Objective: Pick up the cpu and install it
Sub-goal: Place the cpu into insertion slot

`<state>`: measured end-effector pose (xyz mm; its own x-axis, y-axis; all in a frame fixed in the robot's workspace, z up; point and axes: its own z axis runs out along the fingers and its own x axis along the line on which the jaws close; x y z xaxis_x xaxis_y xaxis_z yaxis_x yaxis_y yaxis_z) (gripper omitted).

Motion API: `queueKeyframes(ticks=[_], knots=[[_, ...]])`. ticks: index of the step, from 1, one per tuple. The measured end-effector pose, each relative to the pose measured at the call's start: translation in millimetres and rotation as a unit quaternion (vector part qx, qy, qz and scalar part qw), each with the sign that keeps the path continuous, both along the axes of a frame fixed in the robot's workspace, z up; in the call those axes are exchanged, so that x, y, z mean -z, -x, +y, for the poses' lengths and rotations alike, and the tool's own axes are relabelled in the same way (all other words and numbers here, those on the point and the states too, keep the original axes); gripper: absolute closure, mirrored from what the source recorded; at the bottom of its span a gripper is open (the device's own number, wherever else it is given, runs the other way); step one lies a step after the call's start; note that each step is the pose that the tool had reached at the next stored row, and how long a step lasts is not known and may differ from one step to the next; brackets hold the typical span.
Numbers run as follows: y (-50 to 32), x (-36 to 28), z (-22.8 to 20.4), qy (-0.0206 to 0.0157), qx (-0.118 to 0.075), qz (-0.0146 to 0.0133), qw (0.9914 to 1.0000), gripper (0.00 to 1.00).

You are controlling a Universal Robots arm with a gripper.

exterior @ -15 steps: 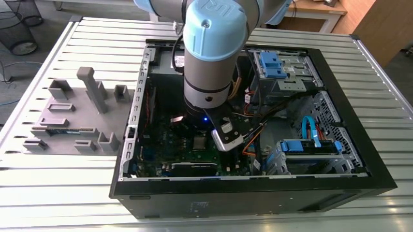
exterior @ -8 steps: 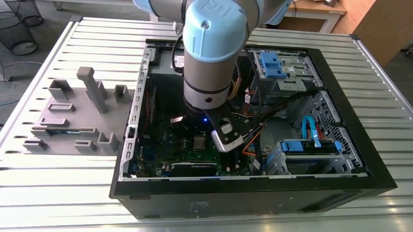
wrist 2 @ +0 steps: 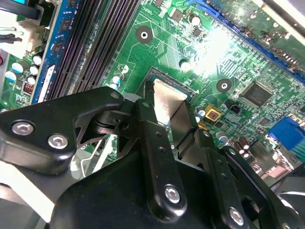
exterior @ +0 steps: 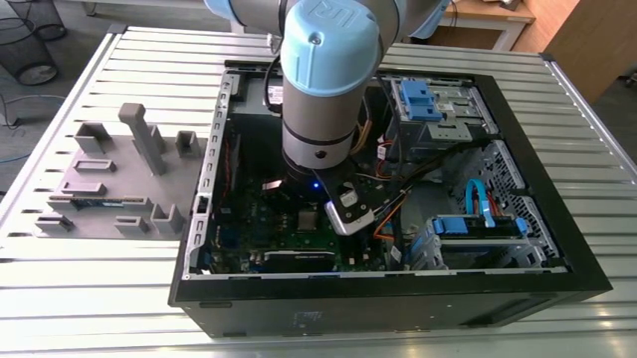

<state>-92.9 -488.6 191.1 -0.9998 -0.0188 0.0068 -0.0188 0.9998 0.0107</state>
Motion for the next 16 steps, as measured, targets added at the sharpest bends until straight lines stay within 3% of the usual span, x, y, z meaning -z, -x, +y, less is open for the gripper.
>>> queueKeyframes(ticks=[16], knots=[[0.1, 1.0, -0.1, 0.0002, 0.000, 0.0001, 1.00000, 0.61]])
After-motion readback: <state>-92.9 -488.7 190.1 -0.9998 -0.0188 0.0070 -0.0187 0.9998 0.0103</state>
